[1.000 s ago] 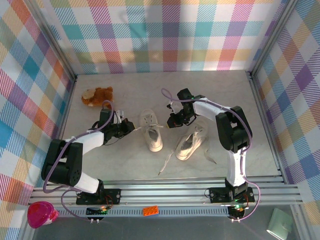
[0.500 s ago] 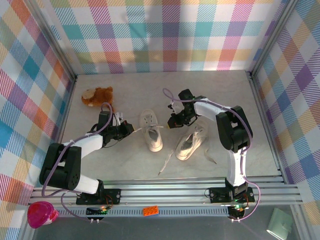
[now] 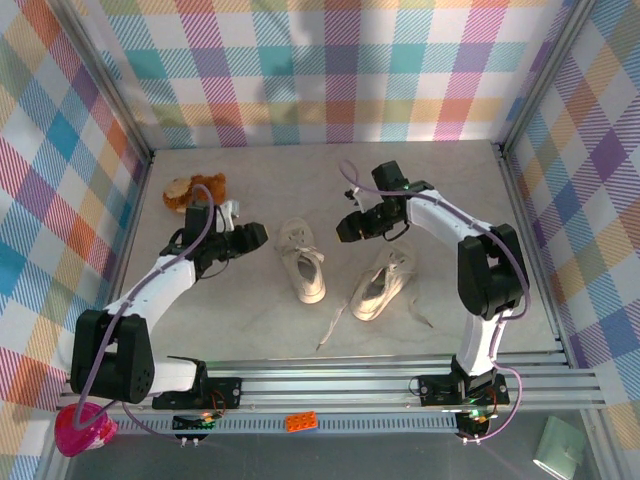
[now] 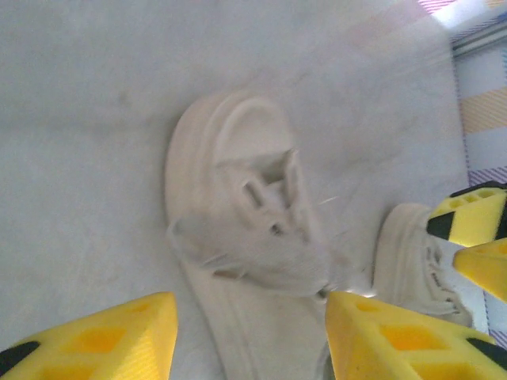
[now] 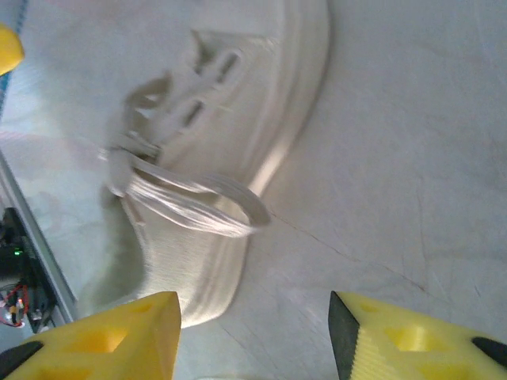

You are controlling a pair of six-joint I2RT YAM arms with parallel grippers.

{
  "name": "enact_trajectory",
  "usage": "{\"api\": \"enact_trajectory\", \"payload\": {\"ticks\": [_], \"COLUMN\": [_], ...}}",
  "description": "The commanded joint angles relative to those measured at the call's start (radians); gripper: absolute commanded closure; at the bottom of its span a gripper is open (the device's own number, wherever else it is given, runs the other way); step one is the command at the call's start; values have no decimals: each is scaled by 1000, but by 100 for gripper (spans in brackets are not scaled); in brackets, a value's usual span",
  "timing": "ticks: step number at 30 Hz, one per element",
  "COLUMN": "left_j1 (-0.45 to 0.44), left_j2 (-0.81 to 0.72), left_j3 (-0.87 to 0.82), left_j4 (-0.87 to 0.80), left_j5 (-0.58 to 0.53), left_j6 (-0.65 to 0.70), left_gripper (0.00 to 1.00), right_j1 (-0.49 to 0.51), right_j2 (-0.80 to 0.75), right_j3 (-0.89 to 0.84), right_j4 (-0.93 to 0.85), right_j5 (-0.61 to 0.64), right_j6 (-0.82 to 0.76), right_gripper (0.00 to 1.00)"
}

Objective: Tie the shoes

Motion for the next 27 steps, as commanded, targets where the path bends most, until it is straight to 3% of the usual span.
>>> {"api": "enact_trajectory", "payload": {"ticks": [1,10,17,23,27], "left_j1": [-5,-105,-129,-149,-149], "left_j2": [40,228,307,340,280], "left_j3": [81,240,293,323,294], "left_j4": [-84,-130,-118,-134,-102], "left_j5": [49,82,108,132,117], "left_j6": [98,160,163,225,368], "left_gripper": [51,51,51,48,46], "right_j1": [32,151,167,172,173], "right_j2": [23,137,176,174,154], "right_j3": [63,144,175,174,171], "right_j4": [-8,35,5,-12,-21], "right_j5": [-102,-79,-58,-23,-8], "right_j6": [-18,12,6,-7,-20], "right_gripper": [49,51,54,71,87]}}
